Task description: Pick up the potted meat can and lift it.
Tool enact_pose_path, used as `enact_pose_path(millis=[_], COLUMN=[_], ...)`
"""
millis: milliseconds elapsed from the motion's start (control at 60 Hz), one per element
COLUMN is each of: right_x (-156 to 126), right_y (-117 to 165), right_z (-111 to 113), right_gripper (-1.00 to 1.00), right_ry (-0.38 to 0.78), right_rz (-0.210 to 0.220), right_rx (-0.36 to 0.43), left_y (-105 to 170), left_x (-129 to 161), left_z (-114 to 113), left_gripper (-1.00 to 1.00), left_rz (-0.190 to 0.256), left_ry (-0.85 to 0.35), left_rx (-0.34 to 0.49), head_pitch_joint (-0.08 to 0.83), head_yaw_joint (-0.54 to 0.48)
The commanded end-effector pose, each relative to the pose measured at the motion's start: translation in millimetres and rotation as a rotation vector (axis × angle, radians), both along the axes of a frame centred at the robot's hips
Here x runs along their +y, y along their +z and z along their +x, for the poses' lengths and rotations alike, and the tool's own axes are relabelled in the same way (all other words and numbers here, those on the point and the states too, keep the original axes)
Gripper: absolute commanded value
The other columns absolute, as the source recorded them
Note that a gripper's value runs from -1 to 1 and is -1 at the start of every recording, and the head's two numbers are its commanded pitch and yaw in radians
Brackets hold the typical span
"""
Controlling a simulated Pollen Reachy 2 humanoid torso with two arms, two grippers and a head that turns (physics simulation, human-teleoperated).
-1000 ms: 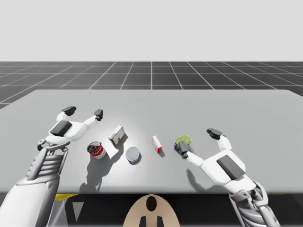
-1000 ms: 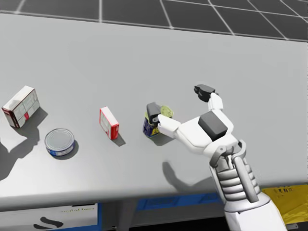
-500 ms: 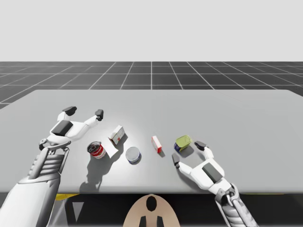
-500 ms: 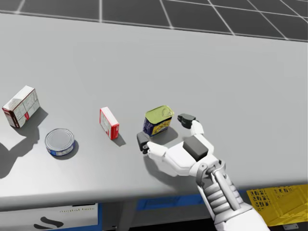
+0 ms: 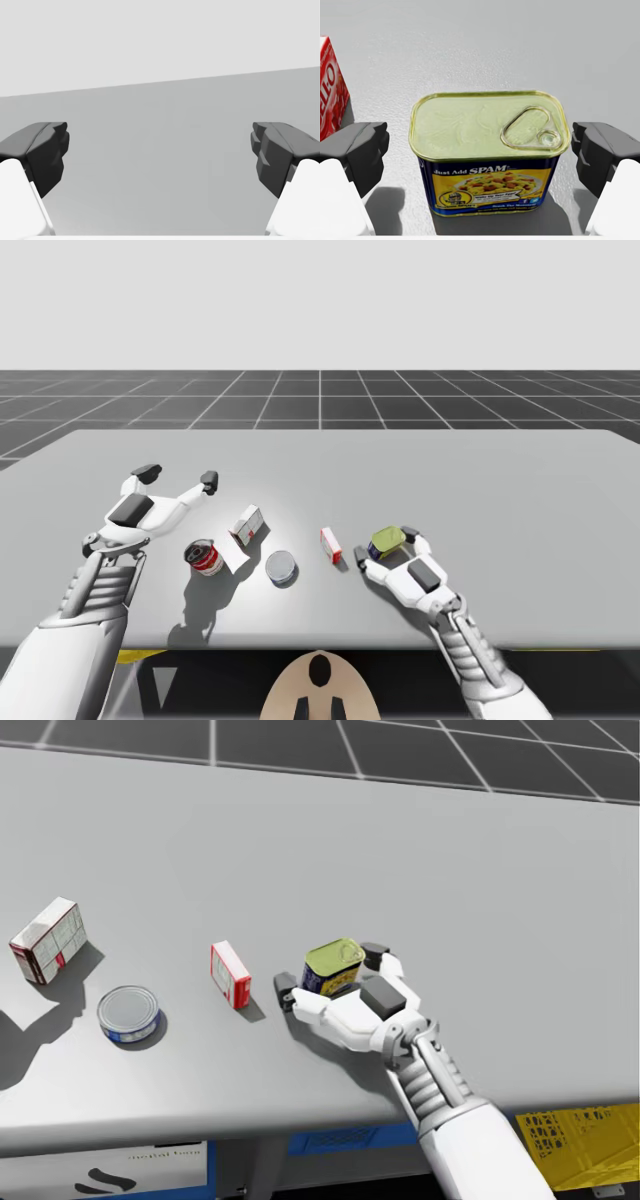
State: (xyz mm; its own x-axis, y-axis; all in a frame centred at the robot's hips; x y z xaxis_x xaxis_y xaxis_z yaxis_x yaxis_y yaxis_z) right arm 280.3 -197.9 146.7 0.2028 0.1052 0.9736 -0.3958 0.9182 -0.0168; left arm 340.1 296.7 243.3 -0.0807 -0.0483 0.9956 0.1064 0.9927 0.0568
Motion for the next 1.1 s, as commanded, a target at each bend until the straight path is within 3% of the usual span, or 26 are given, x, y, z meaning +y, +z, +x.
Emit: enact_pose_path(millis=[17, 117, 167, 183, 250, 367, 683, 833, 1100], right_x=[9, 10, 11, 11, 11, 11, 10, 9, 8], right_y=[-2, -4, -9, -9, -13, -13, -12, -11, 43], right_z=[11, 11, 7, 6, 4, 4, 3, 2, -7], right_gripper=[-1.0, -1.0, -0.21, 1.0, 1.0, 1.0, 1.0, 1.0, 1.0], right_ry=[0.001, 0.03, -0.026, 0.0, 0.013, 0.026, 0.026, 0.026, 0.024], right_rz=[0.024, 0.026, 0.053, 0.049, 0.028, 0.027, 0.034, 0.04, 0.087], right_rx=[0.025, 0.032, 0.0, 0.024, 0.001, 0.0, -0.018, -0.028, -0.151], left_y=[0, 0, 0, 0, 0, 0, -2, -3, -3], left_x=[0, 0, -1, -1, -1, -1, -2, -3, -3], left_z=[0, 0, 0, 0, 0, 0, 0, 0, 1], left_gripper=[-1.0, -1.0, -1.0, -1.0, -1.0, -1.0, -1.0, -1.0, -1.0], left_rz=[0.001, 0.002, 0.003, 0.003, 0.003, 0.007, 0.012, 0.013, 0.014], left_ry=[0.0, 0.0, 0.0, 0.0, 0.0, 0.003, 0.007, 0.006, 0.008], left_rx=[-0.004, -0.005, -0.004, -0.004, -0.005, -0.007, -0.001, 0.002, 0.006], head_pitch_joint=[0.682, 0.681, 0.681, 0.68, 0.676, 0.647, 0.365, 0.317, 0.304], head_yaw_joint=[-0.23, -0.22, -0.22, -0.22, -0.22, -0.22, -0.25, -0.25, -0.26])
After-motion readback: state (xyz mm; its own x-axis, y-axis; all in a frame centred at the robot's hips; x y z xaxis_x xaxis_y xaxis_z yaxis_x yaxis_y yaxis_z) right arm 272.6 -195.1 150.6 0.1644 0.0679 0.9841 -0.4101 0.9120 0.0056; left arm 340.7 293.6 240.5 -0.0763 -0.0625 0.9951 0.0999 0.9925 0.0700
